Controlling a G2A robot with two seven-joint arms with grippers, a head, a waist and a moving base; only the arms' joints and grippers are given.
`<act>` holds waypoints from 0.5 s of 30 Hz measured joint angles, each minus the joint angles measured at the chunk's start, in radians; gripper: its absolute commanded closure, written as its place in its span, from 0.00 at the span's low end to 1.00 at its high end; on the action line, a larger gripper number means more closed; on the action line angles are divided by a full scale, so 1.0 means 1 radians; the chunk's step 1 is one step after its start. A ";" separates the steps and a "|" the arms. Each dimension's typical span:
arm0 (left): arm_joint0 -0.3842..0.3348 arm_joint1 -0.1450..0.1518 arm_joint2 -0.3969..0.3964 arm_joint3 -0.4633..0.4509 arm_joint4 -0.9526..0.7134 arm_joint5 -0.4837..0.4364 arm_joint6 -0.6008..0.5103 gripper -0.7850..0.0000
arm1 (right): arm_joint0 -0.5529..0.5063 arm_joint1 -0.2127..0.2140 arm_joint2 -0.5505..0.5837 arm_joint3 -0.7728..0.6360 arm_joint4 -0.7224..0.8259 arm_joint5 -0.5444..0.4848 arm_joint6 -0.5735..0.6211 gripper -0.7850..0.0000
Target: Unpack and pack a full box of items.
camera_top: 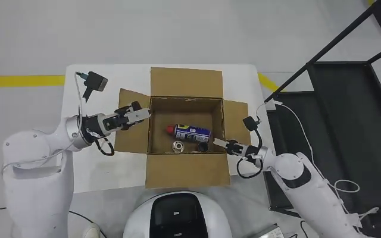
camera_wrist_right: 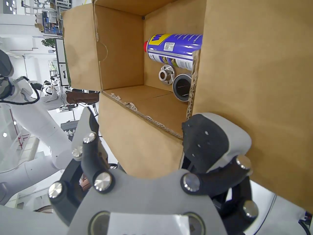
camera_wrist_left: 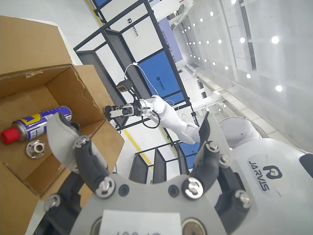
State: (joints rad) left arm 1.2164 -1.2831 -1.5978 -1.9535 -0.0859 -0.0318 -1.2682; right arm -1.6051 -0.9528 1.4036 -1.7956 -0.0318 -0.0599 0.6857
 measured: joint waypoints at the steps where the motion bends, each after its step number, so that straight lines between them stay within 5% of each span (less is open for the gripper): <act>1: 0.012 0.004 -0.007 -0.005 0.013 0.004 -0.004 0.00 | 0.004 0.000 0.002 -0.001 -0.007 0.002 -0.010 0.00; 15: 0.134 0.033 -0.030 -0.051 0.043 -0.001 0.043 0.00 | 0.007 0.003 0.074 -0.035 -0.189 0.043 -0.146 0.00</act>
State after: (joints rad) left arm 1.3504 -1.2497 -1.6281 -2.0049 -0.0426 -0.0330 -1.2252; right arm -1.5978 -0.9500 1.4771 -1.8310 -0.2203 -0.0165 0.5402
